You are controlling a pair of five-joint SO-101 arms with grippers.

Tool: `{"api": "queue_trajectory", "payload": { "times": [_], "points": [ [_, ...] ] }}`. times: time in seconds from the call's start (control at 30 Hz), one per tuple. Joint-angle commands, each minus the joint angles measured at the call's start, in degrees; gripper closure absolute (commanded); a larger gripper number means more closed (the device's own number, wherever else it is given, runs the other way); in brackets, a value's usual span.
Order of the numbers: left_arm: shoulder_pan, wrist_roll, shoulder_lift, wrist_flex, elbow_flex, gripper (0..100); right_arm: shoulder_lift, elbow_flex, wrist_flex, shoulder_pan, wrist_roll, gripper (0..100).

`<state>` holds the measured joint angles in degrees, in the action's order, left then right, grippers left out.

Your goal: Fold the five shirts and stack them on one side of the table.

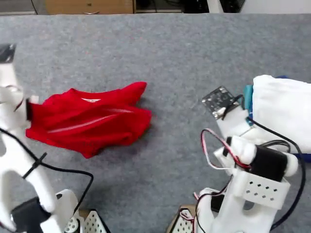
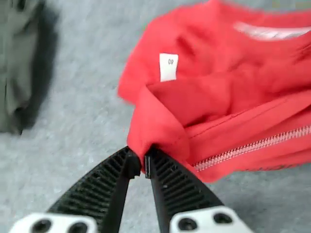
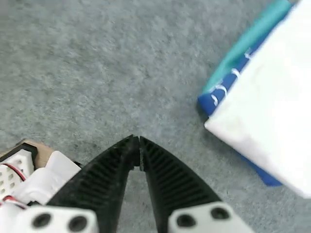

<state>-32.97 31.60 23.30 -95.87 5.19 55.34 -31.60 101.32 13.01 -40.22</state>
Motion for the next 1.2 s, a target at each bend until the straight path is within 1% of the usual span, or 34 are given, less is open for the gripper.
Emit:
{"api": "queue_trajectory", "payload": {
  "times": [0.0, 0.13, 0.2, 0.27, 0.33, 0.4, 0.5, 0.57, 0.63, 0.8, 0.9, 0.97, 1.07, 1.17],
  "points": [
    [-4.2, 3.3, 5.2, 0.5, 2.5, 97, 0.3, -0.1, 0.7, -7.0, 3.2, 99.6],
    [-4.4, 3.1, 11.2, 0.3, 2.6, 89, -0.3, -0.1, 0.6, -14.6, 7.6, 99.6],
    [-2.5, 3.1, 15.2, -1.8, 2.1, 86, -2.2, -0.1, 0.6, -16.7, 9.8, 99.6],
    [1.8, 3.0, 19.6, -4.0, 2.1, 84, -4.5, 0.1, 0.6, -17.5, 11.1, 99.6],
    [4.0, 2.0, 24.7, -4.7, 2.1, 83, -6.5, 0.4, -0.6, -17.5, 12.2, 99.6],
    [4.4, 0.4, 29.8, -4.3, 2.1, 83, -8.1, 1.5, -1.4, -17.5, 12.7, 99.6],
    [4.1, 0.0, 35.2, -2.6, 3.6, 83, -10.0, 5.2, -2.5, -17.5, 12.6, 99.6],
    [0.5, -0.1, 37.7, 0.3, 5.8, 83, -11.8, 8.0, -3.0, -18.2, 12.4, 99.6],
    [-5.3, -0.1, 38.9, 4.0, 9.1, 83, -14.5, 10.7, -3.1, -20.0, 12.4, 99.6],
    [-17.3, 0.3, 39.3, 16.4, 22.2, 83, -22.8, 16.4, -4.4, -27.4, 12.7, 99.6],
    [-22.5, 3.6, 39.3, 22.2, 28.5, 83, -27.6, 20.5, -5.8, -31.9, 12.7, 99.6],
    [-23.7, 6.1, 39.0, 23.6, 32.0, 83, -30.7, 23.3, -6.2, -34.3, 12.7, 99.6],
    [-23.6, 8.3, 38.3, 23.6, 35.9, 83, -35.3, 26.8, -6.0, -36.3, 12.7, 99.6],
    [-20.2, 8.6, 36.9, 23.7, 37.9, 83, -38.2, 28.7, -5.6, -36.3, 12.7, 99.6]
  ]
}}
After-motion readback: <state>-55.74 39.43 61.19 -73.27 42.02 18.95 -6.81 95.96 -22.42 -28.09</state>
